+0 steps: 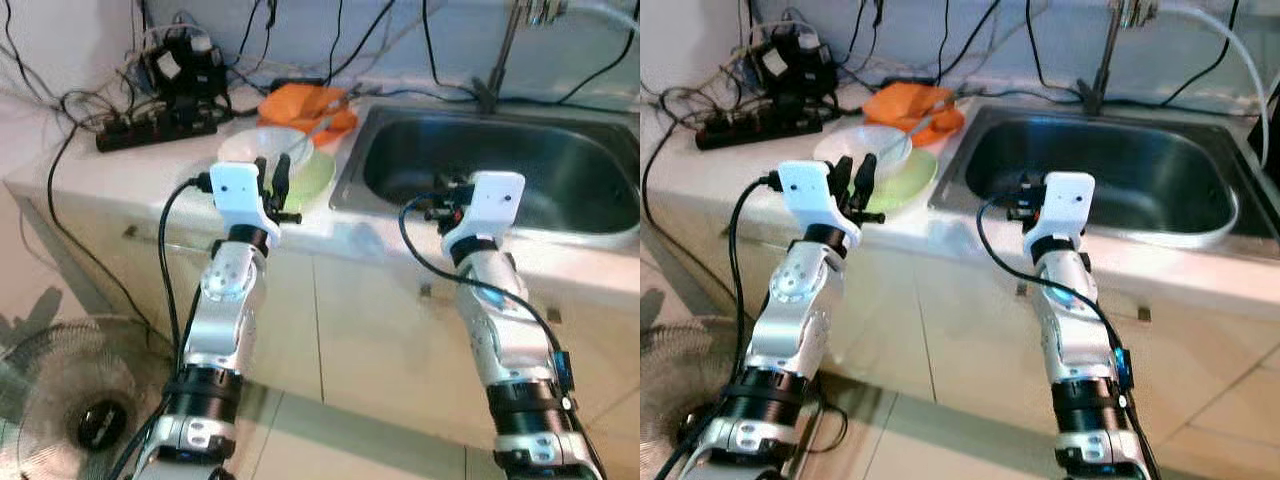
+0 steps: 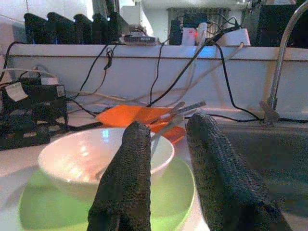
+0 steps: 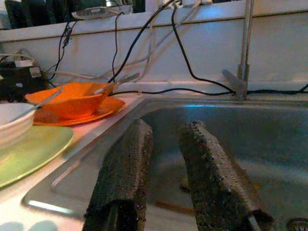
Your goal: Kitchen organization
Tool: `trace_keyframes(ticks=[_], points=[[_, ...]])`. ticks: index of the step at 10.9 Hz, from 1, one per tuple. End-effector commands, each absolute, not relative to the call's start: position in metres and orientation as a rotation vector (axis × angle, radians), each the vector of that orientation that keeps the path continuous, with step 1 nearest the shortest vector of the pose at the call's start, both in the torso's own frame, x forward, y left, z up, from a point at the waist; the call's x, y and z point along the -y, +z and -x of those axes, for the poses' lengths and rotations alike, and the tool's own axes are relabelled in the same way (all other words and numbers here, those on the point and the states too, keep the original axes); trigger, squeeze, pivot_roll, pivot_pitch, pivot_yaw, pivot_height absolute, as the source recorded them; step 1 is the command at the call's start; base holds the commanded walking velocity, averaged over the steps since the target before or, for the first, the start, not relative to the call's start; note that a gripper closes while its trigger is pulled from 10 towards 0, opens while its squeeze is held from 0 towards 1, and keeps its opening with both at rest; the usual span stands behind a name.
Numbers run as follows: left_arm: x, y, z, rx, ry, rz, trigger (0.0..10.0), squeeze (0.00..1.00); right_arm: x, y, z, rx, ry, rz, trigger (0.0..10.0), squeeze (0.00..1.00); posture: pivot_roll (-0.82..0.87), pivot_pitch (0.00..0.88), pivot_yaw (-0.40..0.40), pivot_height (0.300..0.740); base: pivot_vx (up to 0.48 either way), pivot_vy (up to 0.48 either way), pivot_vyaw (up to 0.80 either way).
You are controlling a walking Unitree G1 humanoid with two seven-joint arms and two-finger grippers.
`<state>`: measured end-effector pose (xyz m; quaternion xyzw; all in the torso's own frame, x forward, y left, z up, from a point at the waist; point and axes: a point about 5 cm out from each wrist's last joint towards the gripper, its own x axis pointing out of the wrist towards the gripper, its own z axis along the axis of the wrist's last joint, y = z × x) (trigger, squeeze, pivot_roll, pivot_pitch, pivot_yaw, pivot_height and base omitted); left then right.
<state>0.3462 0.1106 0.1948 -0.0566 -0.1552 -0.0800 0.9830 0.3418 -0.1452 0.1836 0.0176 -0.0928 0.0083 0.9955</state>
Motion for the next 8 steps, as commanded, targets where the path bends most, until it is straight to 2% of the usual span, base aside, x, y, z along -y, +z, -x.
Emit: trace_keyframes(ticks=[1, 8], points=[[-0.1119, 0.1961, -0.3477, 0.312, -0.153, 0.111, 10.0, 0.0, 0.1437, 0.1861, -0.3435, 0.184, 0.019, -0.044, 10.0, 0.0, 0.06, 0.026, 0.068, 0.74, 0.371, 0.0, 0.0], [-0.1111, 0.1974, -0.3482, 0.319, -0.158, 0.109, 10.0, 0.0, 0.1414, 0.1879, -0.3429, 0.201, 0.03, -0.033, 10.0, 0.0, 0.06, 0.019, 0.073, 0.74, 0.384, 0.0, 0.0]])
